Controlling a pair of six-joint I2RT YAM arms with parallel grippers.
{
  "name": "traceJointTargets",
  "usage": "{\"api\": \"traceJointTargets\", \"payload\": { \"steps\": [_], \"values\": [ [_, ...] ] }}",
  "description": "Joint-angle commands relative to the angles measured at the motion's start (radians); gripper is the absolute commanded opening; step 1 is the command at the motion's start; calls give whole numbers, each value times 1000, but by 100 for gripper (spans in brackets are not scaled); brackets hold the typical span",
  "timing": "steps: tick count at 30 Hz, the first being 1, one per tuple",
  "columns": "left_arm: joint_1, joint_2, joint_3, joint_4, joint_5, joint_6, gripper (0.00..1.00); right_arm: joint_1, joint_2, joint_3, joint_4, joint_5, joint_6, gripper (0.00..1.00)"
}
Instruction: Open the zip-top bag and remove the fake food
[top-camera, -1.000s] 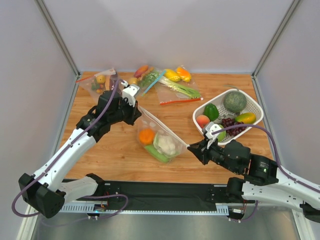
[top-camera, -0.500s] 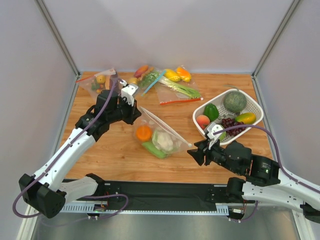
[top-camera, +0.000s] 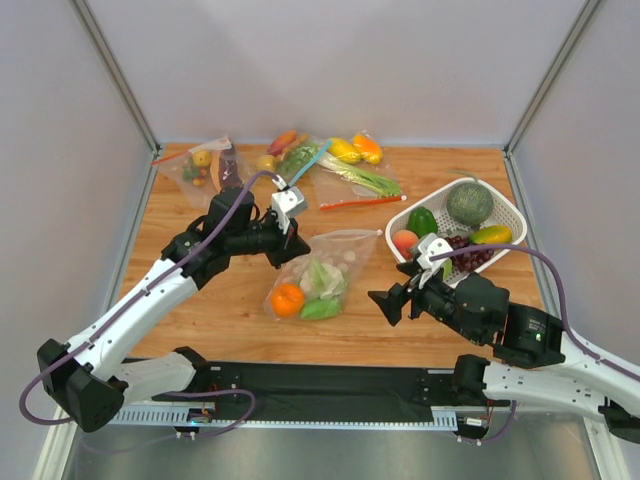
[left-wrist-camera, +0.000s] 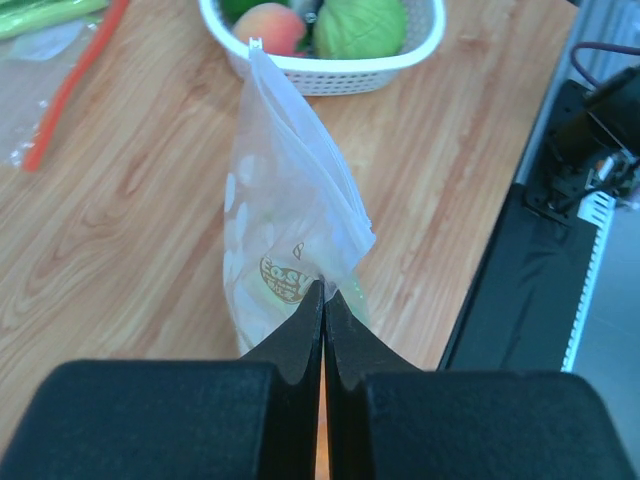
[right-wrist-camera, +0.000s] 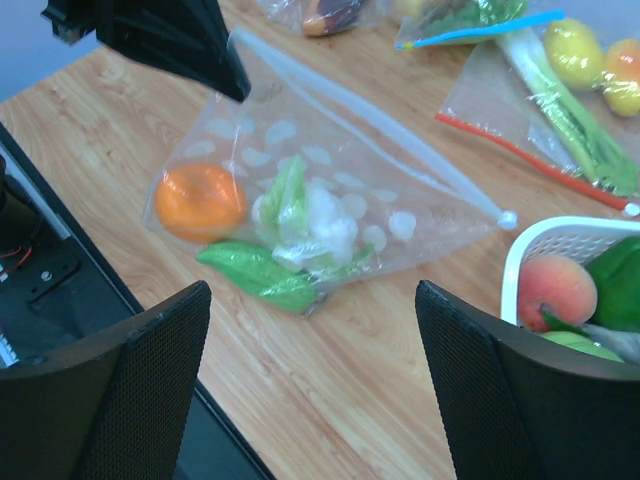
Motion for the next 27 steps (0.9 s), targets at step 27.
{"api": "traceJointTargets", "payload": {
  "steps": [27],
  "values": [
    [-45,-86,-17,65,262,112,0,-392,276,91,220,-419,-225,86]
  ]
}}
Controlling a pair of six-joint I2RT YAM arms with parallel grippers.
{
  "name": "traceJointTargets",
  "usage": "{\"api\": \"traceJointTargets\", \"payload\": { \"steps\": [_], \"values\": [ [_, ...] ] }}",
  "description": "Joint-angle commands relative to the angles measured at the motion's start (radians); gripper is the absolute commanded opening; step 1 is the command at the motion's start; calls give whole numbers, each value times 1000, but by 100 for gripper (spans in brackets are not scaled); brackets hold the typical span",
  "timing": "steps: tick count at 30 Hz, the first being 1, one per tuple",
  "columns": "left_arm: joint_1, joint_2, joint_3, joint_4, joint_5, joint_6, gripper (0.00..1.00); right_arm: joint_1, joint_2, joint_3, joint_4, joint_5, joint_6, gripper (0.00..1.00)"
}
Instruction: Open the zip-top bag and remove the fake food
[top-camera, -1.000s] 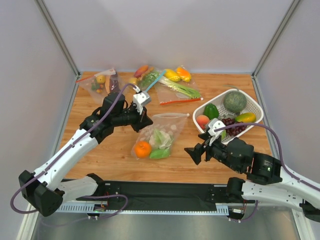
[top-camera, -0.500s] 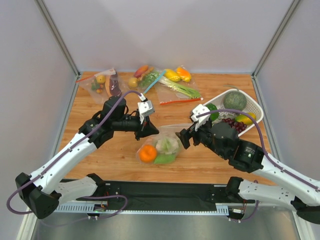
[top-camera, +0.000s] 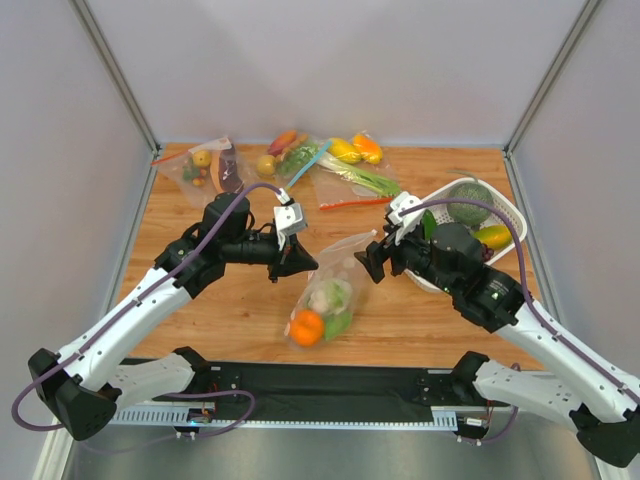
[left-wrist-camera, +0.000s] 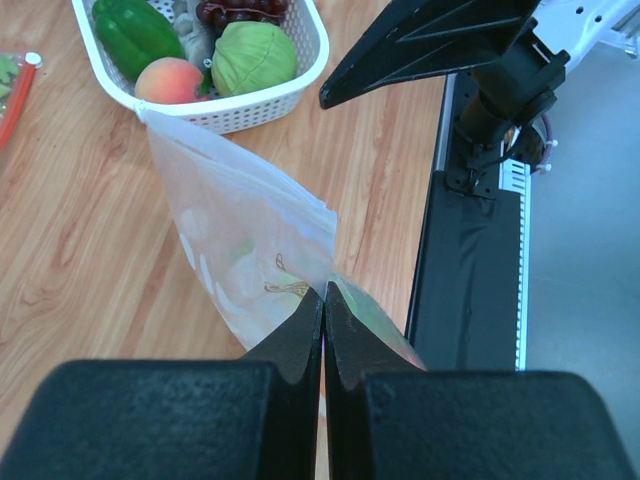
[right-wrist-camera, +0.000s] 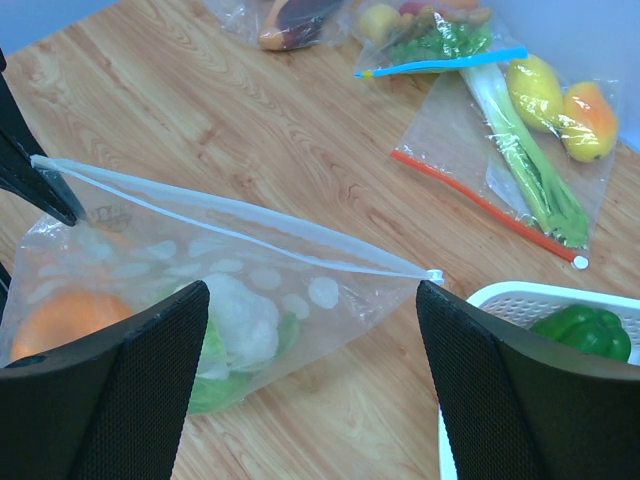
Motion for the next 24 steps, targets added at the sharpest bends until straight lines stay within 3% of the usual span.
{"api": "traceJointTargets", "payload": {
  "steps": [1,9,15,24],
  "values": [
    [-3,-28,2,50,49,38,0,-21,30,-3,47,-96,-45,86],
    [-5,-25,2,50,51,38,0,-33,68,-21,101,-256,-102,84],
    [-5,-28,2,47,49,41,0,-33,93,-27,124,-429,-174,67],
    [-6,-29,2,47,57,41,0,-35,122,-35,155,-540,-206,57]
  ]
}}
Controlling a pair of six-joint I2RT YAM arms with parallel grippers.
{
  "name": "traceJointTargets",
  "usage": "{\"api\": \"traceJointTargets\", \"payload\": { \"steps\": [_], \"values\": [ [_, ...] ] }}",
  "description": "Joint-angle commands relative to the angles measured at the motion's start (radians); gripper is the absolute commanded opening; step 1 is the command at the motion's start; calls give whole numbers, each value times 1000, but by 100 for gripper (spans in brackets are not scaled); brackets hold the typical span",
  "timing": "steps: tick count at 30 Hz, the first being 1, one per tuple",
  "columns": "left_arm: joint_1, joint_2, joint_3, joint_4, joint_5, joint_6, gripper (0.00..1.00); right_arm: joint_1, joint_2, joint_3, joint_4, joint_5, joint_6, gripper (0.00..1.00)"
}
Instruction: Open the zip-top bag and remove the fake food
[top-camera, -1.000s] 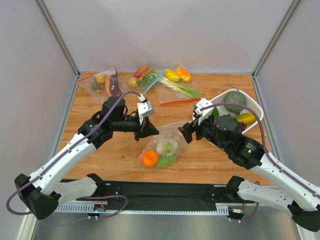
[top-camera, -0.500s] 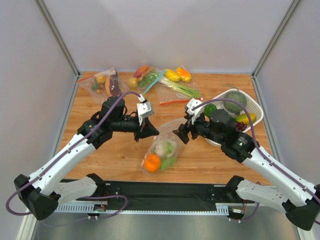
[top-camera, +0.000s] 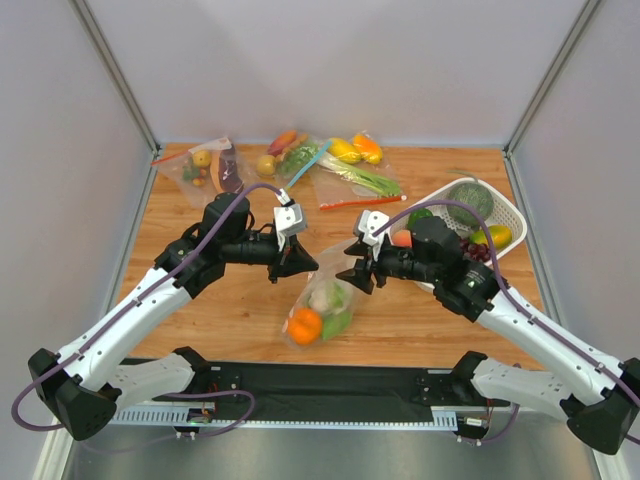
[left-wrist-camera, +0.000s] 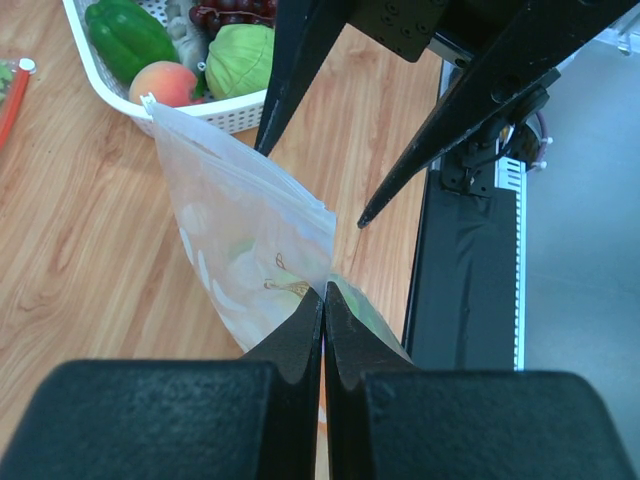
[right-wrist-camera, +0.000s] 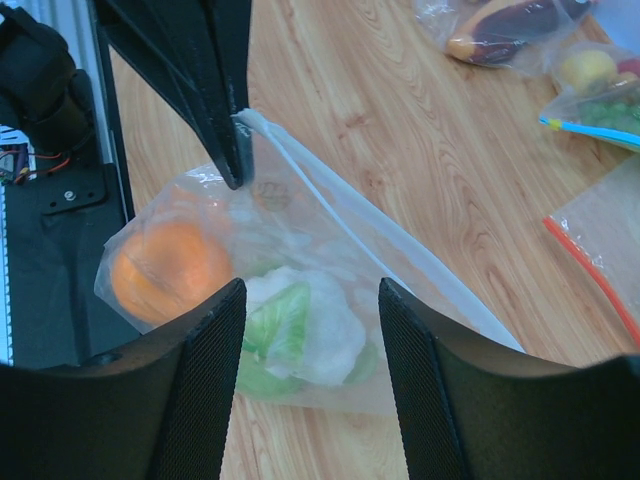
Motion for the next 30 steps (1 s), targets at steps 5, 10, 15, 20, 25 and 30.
{"api": "traceJointTargets", "payload": {
  "steps": [5,10,15,20,25,30],
  "values": [
    [-8,-29,2,46,44,34,0,-4,32,1,70,-85,-57,57],
    [-9,-30,0,44,39,37,0,-4,61,9,73,-101,-65,54],
    [-11,-27,2,41,36,38,0,-4,69,7,67,-116,-63,37],
    [-11,-29,3,37,25,42,0,-3,43,4,49,-72,-55,38],
    [-11,-32,5,33,22,45,0,-17,-55,-16,27,56,-62,42],
    [-11,-30,5,35,33,44,0,-104,-75,12,32,70,-37,44]
  ]
}}
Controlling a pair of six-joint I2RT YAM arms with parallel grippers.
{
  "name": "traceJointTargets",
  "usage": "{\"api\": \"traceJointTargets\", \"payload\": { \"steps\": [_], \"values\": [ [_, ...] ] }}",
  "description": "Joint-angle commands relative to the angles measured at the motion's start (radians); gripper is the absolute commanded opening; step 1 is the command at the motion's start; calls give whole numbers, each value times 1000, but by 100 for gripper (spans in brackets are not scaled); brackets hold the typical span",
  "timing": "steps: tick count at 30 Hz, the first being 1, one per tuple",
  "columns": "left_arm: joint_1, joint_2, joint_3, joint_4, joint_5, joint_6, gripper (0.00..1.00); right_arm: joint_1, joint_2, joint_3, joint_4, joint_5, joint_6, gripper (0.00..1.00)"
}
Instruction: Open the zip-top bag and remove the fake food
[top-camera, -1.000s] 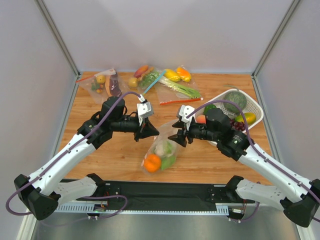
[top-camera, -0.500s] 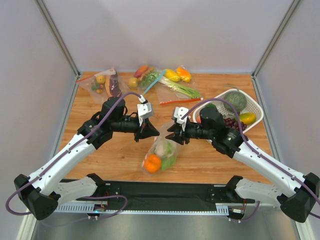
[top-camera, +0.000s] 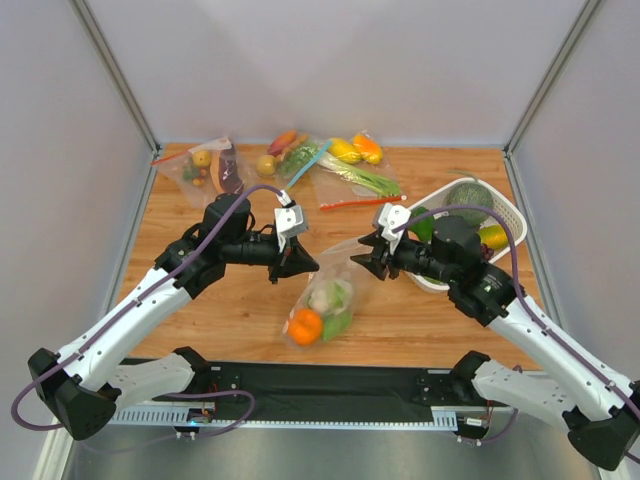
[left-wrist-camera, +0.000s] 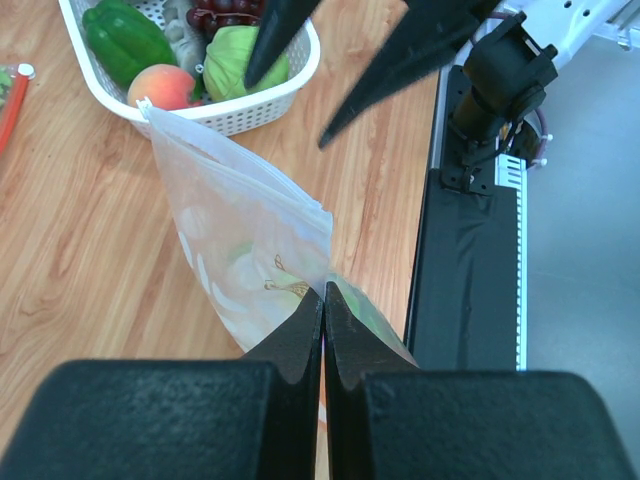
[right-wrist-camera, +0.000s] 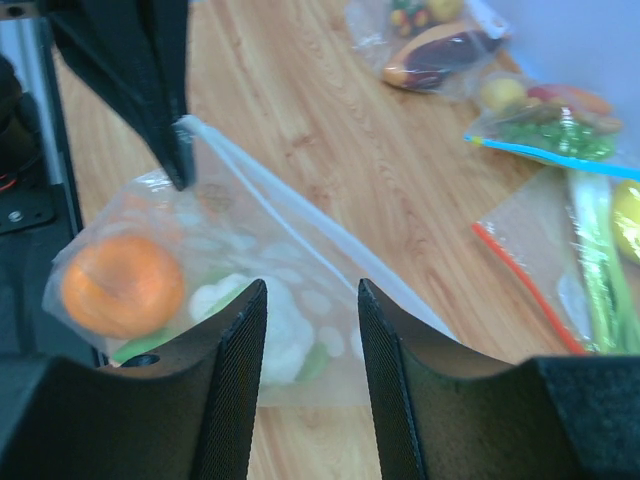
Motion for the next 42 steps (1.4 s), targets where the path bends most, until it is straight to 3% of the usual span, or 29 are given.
{"api": "traceJointTargets", "payload": {
  "steps": [1,17,30,42],
  "values": [
    [-5,-30,5,34,33,34,0,-49,1,48,14,45,4,44],
    [-10,-31,5,34,42,35,0,-141,237,183,2,-95,-47,45],
    [-8,-31,5,34,36,35,0,-140,185,108,8,-178,-11,51],
    [-10,-31,5,32,38,35,0,-140,153,82,10,-143,-4,56]
  ]
}}
